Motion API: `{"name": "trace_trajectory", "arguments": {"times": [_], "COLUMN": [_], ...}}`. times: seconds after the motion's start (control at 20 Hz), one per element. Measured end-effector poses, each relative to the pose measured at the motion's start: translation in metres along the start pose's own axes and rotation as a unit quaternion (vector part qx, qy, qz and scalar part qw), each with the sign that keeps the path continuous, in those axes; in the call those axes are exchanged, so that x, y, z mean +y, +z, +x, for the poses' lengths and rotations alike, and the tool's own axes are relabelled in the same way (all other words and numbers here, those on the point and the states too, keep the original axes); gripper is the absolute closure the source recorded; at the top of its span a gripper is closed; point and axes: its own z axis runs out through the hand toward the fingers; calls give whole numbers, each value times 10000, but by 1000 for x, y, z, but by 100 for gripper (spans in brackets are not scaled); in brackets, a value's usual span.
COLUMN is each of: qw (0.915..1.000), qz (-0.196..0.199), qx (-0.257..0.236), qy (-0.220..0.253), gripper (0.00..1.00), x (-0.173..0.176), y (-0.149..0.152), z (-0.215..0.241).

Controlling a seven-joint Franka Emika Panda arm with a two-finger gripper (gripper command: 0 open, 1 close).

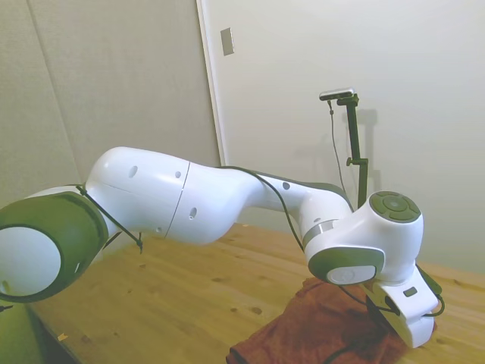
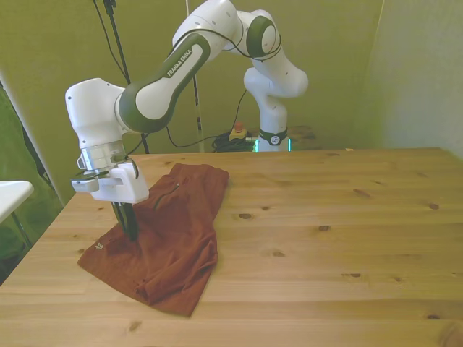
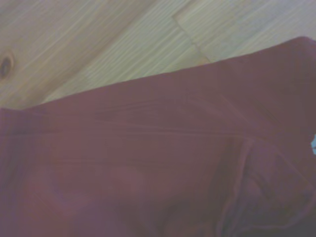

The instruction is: Unfold the shorts

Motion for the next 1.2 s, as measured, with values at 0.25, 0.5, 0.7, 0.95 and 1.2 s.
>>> {"name": "trace_trajectory", "arguments": {"times": [0.25,0.5,0.7,0.95,1.2], "qw": [9995,9972,9933,9869,9787], "qz": [184,399,441,184,-146], "qx": [29,78,167,383,546], "qy": [-245,-627,-1052,-1557,-1974], "gripper": [100,100,100,100,100], "x": [-7,-37,-75,-123,-150], "y": [-22,-50,-57,-43,-13], "z": [-17,-73,-145,-257,-351]}}
